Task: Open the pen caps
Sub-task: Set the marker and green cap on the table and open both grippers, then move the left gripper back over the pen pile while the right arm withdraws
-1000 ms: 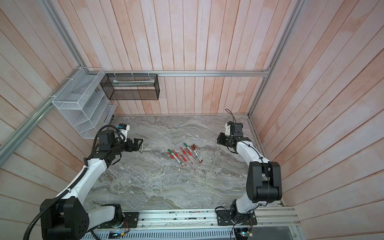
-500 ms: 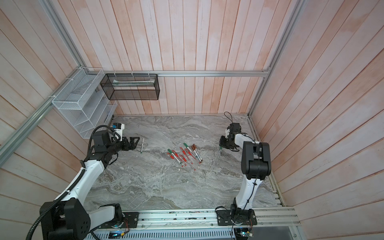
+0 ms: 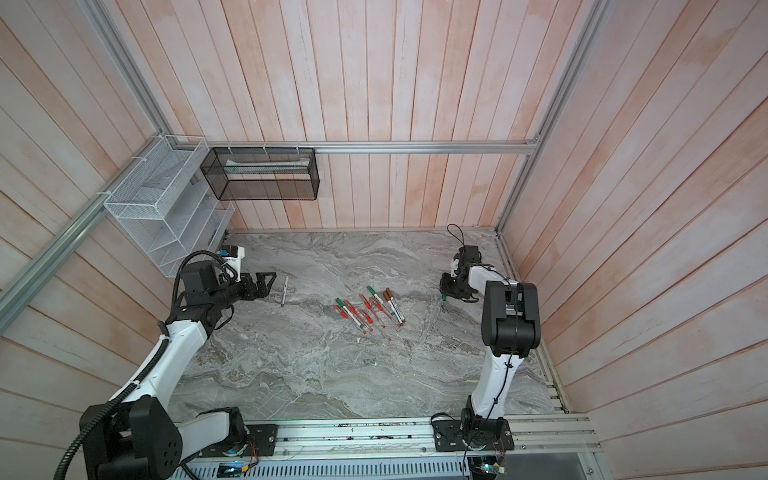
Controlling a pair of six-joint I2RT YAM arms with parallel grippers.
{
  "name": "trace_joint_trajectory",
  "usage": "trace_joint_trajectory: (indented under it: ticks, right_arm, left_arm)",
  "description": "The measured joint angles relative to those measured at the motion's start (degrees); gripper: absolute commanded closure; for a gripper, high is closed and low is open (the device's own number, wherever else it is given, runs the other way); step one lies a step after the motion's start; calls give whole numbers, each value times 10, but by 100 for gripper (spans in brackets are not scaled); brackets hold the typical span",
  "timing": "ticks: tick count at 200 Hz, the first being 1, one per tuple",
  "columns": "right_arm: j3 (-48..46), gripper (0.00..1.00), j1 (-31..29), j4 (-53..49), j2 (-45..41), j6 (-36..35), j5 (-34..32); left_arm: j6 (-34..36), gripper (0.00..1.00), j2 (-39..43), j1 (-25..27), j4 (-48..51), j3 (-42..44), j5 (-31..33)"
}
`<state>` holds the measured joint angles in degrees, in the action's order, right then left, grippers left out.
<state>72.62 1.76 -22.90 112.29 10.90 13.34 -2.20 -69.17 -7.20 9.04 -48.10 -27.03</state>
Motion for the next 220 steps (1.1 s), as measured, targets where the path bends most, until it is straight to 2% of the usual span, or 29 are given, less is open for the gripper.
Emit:
trace_joint_trajectory:
  ticks: [30, 62, 109, 129, 152, 172, 198, 220]
  right_arm:
    - [8, 65, 0, -13, -3, -4, -2]
    - [8, 62, 0, -18, -35, -5, -2]
    - [2, 61, 0, -31, -124, -5, -2]
    - [-21, 60, 0, -32, -188, -4, 1]
    - [-74, 58, 0, -27, -274, -3, 2]
    - [-122, 54, 0, -25, -347, -3, 0]
    - [-187, 39, 0, -13, -455, -5, -10]
    - [-230, 32, 1, -6, -548, -17, -32]
  left_arm:
    - [-2, 0, 0, 0, 1, 0, -1]
    - [-28, 0, 0, 11, 4, 0, 3]
    - [-179, 0, -12, 49, 6, -1, -33]
    - [-192, 0, -42, 98, 43, -26, -30]
    - [-174, 0, -95, 175, 86, -73, -5]
    - [-165, 3, -132, 222, 103, -85, 21]
    - [-162, 6, -180, 270, 123, -84, 52]
    - [-157, 7, -215, 314, 127, -84, 84]
